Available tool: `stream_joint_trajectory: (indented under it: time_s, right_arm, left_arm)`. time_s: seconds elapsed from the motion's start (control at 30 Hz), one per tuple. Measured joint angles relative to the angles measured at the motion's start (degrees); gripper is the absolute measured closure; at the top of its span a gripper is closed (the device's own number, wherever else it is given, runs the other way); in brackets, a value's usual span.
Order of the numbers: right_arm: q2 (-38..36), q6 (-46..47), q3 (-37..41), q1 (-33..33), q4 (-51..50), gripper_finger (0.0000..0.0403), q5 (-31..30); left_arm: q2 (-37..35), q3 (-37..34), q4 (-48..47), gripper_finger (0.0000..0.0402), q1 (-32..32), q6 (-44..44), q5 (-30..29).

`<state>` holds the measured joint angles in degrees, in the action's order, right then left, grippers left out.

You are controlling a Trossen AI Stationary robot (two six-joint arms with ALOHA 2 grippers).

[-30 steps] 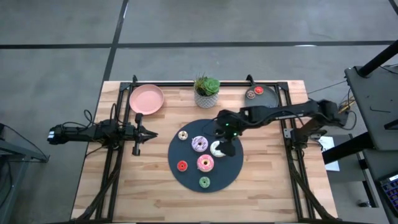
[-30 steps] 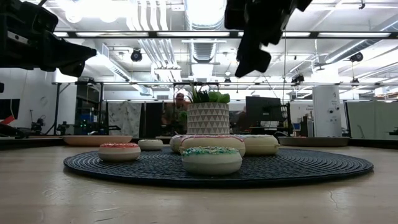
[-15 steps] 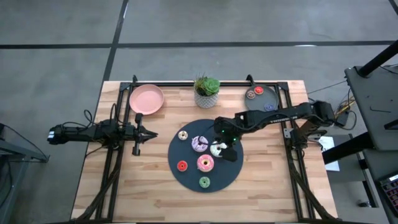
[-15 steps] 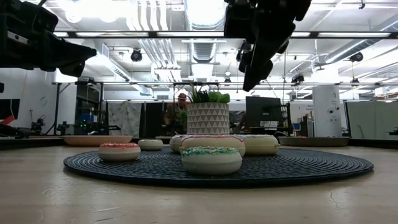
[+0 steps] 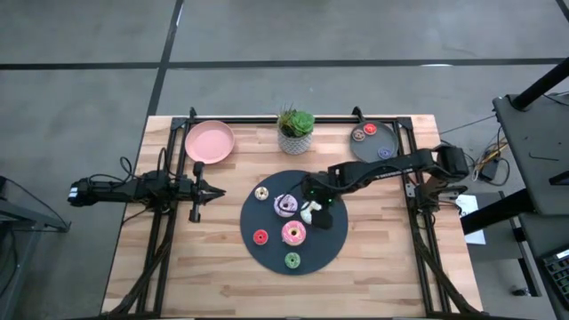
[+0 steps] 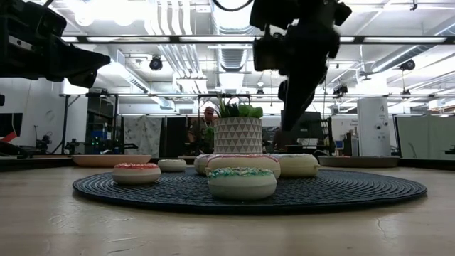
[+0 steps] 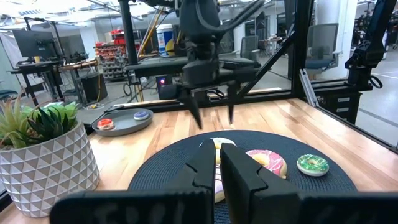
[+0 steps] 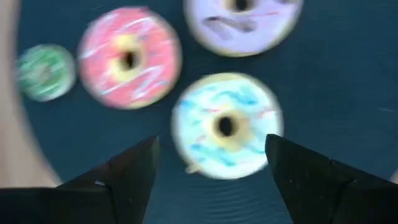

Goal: Pick & Place donuts
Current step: Put the large white donut on the pink plate

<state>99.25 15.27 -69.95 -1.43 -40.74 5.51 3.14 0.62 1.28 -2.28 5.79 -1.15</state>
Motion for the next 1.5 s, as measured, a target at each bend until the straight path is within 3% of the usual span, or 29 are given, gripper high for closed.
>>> stream_joint_trajectory:
  time_s: [0.1, 0.5, 1.5]
  right_arm:
    - [0.26, 2.10, -0.04, 0.39, -1.16, 0.0104, -3.18]
    - [0.26, 2.39, -0.74, 0.88, -2.91, 0.0066, -4.20]
    - [7.51, 4.65, -1.59, 2.25, -2.08, 0.0075, -4.21]
  left_arm:
    - [0.00, 0.00, 0.00, 0.0402, 0.00, -0.01, 0.00]
    - [0.02, 0.00, 0.00, 0.0402, 0.02, 0.01, 0.00]
    - [0.00, 0.00, 0.00, 0.0402, 0.00, 0.00, 0.00]
